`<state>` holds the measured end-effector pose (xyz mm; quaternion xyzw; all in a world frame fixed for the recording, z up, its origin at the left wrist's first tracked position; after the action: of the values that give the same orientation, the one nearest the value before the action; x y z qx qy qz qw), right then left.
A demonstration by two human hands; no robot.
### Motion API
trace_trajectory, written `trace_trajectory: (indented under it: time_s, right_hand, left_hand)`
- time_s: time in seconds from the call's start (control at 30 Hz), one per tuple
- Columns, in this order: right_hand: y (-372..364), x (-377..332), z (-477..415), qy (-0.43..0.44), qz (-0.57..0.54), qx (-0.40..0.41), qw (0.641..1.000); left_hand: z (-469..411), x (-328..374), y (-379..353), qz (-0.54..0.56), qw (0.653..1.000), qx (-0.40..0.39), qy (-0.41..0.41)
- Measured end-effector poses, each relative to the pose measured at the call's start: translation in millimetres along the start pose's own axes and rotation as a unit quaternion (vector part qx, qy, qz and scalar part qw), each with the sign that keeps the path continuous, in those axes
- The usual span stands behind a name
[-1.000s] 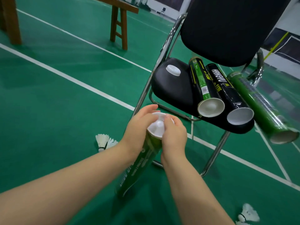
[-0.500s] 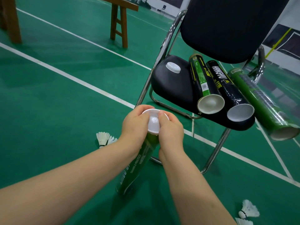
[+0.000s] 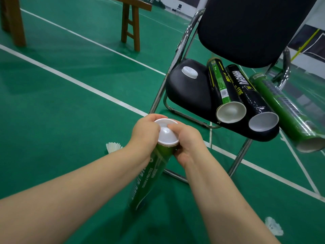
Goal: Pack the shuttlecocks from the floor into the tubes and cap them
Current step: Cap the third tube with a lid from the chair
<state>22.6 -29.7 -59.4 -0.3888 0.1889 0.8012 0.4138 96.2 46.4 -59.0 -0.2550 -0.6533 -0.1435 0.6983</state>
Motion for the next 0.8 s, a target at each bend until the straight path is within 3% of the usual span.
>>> trace_trajectory:
  time_s: [0.17,0.27,0.37,0.8]
  right_hand:
    - [-0.2,-10.4,-2.7,0.092,0.112,0.043,0.989]
    - [4.6,-29.2,7.1,0.21,0.243,0.112,0.94]
    - [10.3,-38.9,14.1,0.254,0.311,0.15,0.904]
    - [1.6,-48.6,26.3,0.318,0.343,0.178,0.866]
  left_hand:
    - [-3.2,-3.4,3.4,-0.013,1.0,-0.002,-0.001]
    - [-3.6,-4.2,3.4,-0.01,1.0,-0.005,-0.003]
    - [-2.6,-6.0,1.8,0.001,1.0,0.001,-0.009]
    - [-2.9,-2.0,5.1,-0.039,0.999,0.01,-0.033]
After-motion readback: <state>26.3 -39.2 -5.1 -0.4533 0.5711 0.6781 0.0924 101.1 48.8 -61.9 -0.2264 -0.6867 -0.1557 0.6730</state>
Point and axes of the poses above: each hand's wrist, its own z-axis away from the middle knuckle, its own y-axis out of the back of the hand, x = y × z, the point moved 8 cm from there along -z, towards the middle knuckle, and after that the axes turned 11 degrees about -y, right-handed, at the moved point
